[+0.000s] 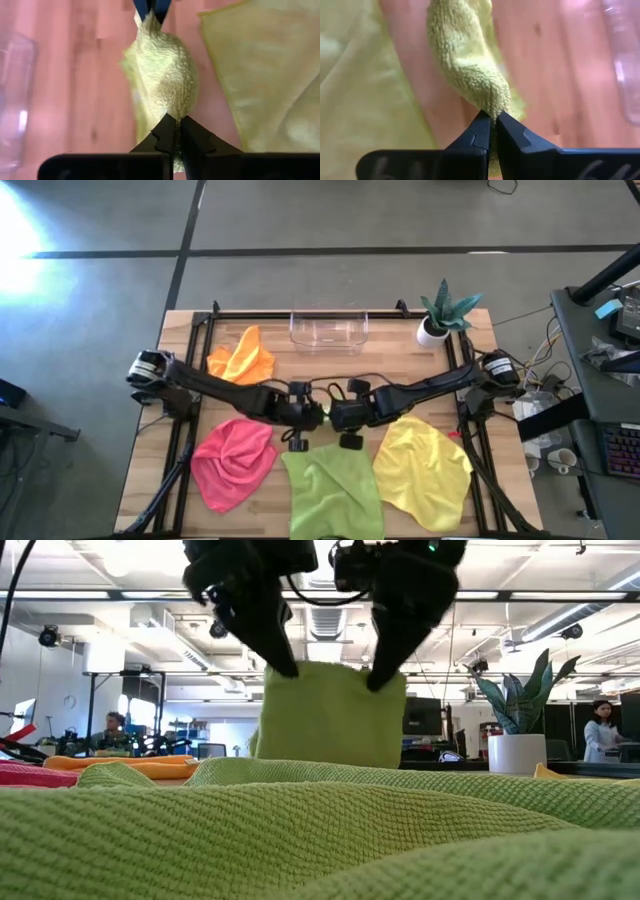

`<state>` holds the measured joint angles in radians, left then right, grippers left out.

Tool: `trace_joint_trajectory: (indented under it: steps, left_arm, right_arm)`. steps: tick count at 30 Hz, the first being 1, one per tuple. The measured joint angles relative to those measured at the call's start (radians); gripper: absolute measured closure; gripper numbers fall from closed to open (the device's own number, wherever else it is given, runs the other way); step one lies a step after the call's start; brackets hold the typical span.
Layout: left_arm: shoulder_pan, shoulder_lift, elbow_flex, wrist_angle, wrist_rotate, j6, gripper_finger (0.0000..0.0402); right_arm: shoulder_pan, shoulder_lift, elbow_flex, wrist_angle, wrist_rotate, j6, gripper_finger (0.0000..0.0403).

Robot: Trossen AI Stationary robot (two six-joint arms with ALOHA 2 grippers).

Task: Fold microfiber towels
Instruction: Put the top green microfiber towel into the transparent bin

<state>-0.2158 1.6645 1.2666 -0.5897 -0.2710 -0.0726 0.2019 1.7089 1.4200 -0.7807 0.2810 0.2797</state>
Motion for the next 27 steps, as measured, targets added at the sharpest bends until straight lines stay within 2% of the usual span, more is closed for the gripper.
trace_joint_trajectory:
  steps: [7, 16, 20, 24, 27]
  left_arm:
    - [0.081, -0.045, 0.052, -0.060, -0.008, 0.048, 0.0401]
    - [0.244, -0.056, 0.075, -0.056, -0.040, 0.142, 0.0401]
    - [0.346, -0.055, 0.070, -0.044, -0.015, 0.198, 0.0402]
    - [0.452, -0.049, 0.069, 0.014, 0.053, 0.216, 0.0402]
    - [0.522, -0.045, 0.066, 0.066, 0.063, 0.212, 0.0402]
  right_arm:
    - [-0.048, -0.010, 0.102, -0.136, 0.096, 0.017, 0.0394]
    - [-0.185, -0.047, 0.127, -0.149, 0.135, -0.028, 0.0394]
    - [-0.274, -0.047, 0.127, -0.141, 0.124, -0.049, 0.0394]
    - [-0.363, -0.032, 0.127, -0.120, 0.068, -0.072, 0.0394]
    - [-0.426, -0.022, 0.127, -0.085, 0.027, -0.088, 0.0394]
